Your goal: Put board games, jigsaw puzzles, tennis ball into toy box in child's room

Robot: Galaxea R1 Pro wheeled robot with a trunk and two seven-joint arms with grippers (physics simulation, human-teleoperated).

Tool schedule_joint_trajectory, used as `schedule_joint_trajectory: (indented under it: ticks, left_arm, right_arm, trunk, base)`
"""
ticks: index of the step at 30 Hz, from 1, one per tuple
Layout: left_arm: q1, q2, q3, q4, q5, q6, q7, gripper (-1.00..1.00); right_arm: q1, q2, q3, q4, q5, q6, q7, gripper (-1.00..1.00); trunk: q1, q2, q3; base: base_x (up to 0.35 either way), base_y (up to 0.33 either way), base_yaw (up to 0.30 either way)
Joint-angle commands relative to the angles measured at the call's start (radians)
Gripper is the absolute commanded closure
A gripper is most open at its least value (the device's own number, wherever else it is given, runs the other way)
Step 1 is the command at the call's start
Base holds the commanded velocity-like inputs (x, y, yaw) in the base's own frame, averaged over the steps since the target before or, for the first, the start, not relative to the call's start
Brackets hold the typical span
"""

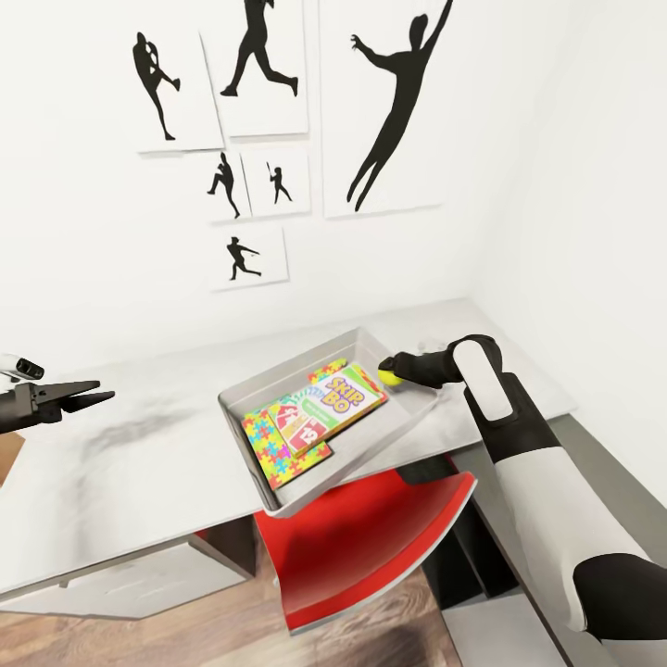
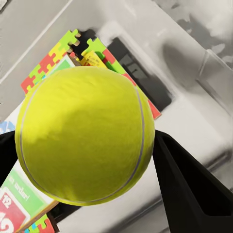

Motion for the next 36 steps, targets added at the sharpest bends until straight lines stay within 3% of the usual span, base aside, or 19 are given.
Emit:
schedule_joint_trajectory:
  ticks: [1,13,21,30,31,36]
  left_arm:
    - [-0.001,0.000,-0.001,0.000,0.000,0.011,-0.004,-1.00]
    - [-0.001,0.000,-0.001,0.000,0.000,0.011,-0.004,-1.00]
    - [-0.001,0.000,-0.001,0.000,0.000,0.011,-0.004,-1.00]
    - [-0.001,0.000,-0.002,0.000,-0.001,0.011,-0.004,-1.00]
    - [-0.001,0.000,-0.002,0.000,0.000,0.011,-0.004,-1.00]
    - [-0.001,0.000,-0.001,0.000,0.000,0.011,-0.004,-1.00]
  right_arm:
    - [-0.001,-0.001,0.003,-0.001,-0.012,0.001,-0.012,1.00]
    - [-0.003,0.004,0.008,-0.001,-0.004,0.000,-0.019,1.00]
    - [-0.010,0.006,0.011,0.000,-0.011,0.001,-0.121,1.00]
    - [-0.012,0.007,0.015,-0.001,-0.012,0.001,-0.136,1.00]
    - [-0.012,0.007,0.015,-0.001,-0.012,0.001,-0.136,-1.00]
    - [-0.012,0.007,0.015,-0.001,-0.012,0.001,-0.136,-1.00]
  trunk:
    - [0.001,-0.002,-0.001]
    - [0.001,-0.002,0.002]
    - [0.001,-0.002,0.002]
    - [0.001,-0.002,0.002]
    - [0.001,-0.002,0.002]
    - [0.001,-0.002,0.002]
  base:
    - [0.000,0.000,0.000]
    - [0.000,0.000,0.000]
    - [0.000,0.000,0.000]
    - [0.000,0.000,0.000]
    - [0.000,0.000,0.000]
    - [0.000,0.000,0.000]
